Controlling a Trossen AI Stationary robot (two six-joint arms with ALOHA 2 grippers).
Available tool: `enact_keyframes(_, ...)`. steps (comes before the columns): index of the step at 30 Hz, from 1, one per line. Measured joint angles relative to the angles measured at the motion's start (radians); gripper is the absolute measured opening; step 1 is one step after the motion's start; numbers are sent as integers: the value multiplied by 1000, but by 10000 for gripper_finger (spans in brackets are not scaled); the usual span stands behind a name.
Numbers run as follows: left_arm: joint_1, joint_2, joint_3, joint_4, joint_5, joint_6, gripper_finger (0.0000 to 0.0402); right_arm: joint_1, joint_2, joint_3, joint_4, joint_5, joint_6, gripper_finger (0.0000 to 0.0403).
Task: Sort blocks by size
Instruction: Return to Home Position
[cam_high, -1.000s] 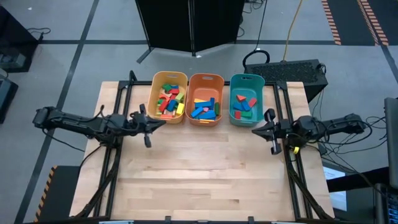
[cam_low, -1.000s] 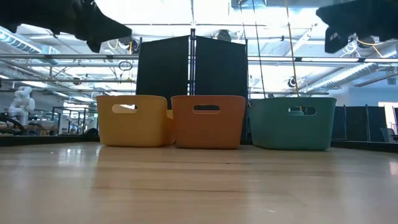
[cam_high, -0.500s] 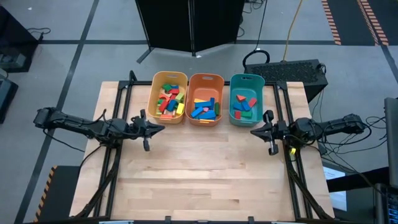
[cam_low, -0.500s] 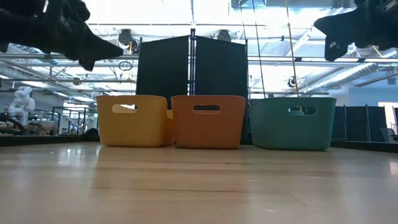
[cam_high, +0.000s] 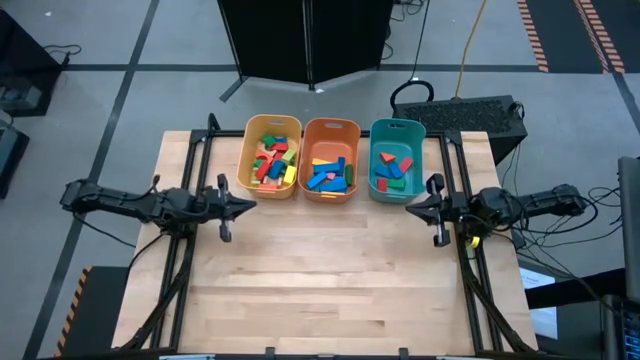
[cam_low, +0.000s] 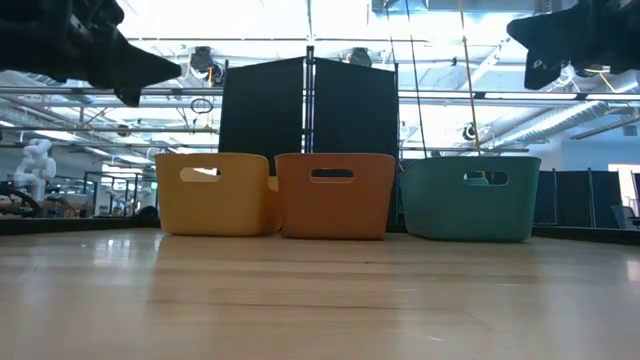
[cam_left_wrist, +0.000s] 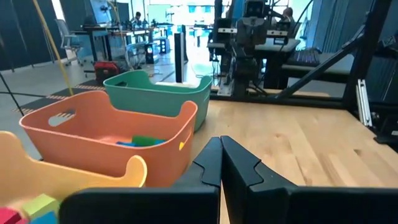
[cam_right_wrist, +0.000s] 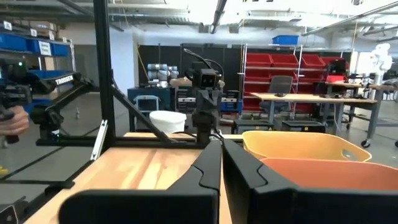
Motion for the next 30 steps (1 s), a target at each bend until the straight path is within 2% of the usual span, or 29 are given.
enact_keyframes(9,0,-134,0,-155,0,-32,0,0,-11,1,-116,26,83,0)
enact_keyframes(14,0,-178,0,-240,0,-57,0,4,-11,1,-121,43,106,0)
enact_keyframes(19,0,-207,0,-280,3,-79,0,1,-40,1,-121,64,52,0)
enact_keyframes(26,0,-273,0,-346,4,-78,0,1,-152,1,-157,48,41,0)
enact_keyframes(30,0,-304,0,-343,20,-70,0,1,-173,1,-169,-27,60,0)
